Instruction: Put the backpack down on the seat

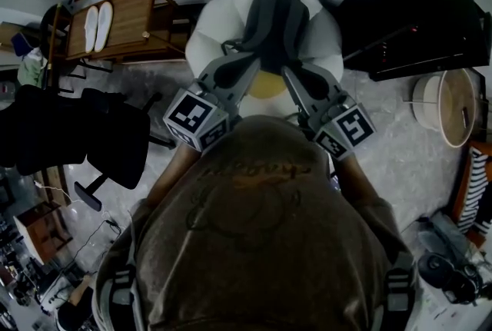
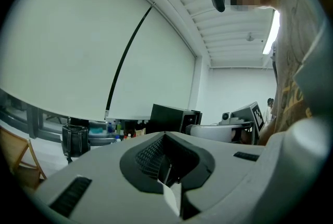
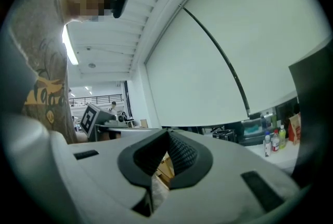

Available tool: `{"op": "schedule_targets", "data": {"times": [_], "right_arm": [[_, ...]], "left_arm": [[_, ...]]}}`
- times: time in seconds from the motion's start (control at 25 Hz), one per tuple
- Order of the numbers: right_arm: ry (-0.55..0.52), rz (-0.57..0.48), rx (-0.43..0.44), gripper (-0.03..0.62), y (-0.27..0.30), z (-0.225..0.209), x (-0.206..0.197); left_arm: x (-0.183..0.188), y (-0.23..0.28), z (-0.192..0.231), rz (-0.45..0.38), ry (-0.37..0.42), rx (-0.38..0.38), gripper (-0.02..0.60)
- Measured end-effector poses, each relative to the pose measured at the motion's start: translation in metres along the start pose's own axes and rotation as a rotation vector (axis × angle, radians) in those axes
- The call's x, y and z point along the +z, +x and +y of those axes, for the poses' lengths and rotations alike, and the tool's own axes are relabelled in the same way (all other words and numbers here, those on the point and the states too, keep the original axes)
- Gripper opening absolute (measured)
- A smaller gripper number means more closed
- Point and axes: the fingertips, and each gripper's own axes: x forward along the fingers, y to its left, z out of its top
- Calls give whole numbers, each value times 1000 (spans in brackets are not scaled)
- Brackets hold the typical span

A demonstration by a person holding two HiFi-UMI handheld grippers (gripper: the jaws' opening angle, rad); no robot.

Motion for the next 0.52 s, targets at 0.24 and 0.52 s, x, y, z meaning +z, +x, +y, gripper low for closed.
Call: {"op": "schedule_targets", "data": {"times": [0.24, 0.52], "right_arm": [[32, 11, 3, 2, -5, 2, -6], [41, 8, -10, 2, -14, -5, -10]], "left_arm": [[-5, 2, -8, 19, -13, -5, 0], [-9, 7, -18, 31, -15, -12, 0]]}}
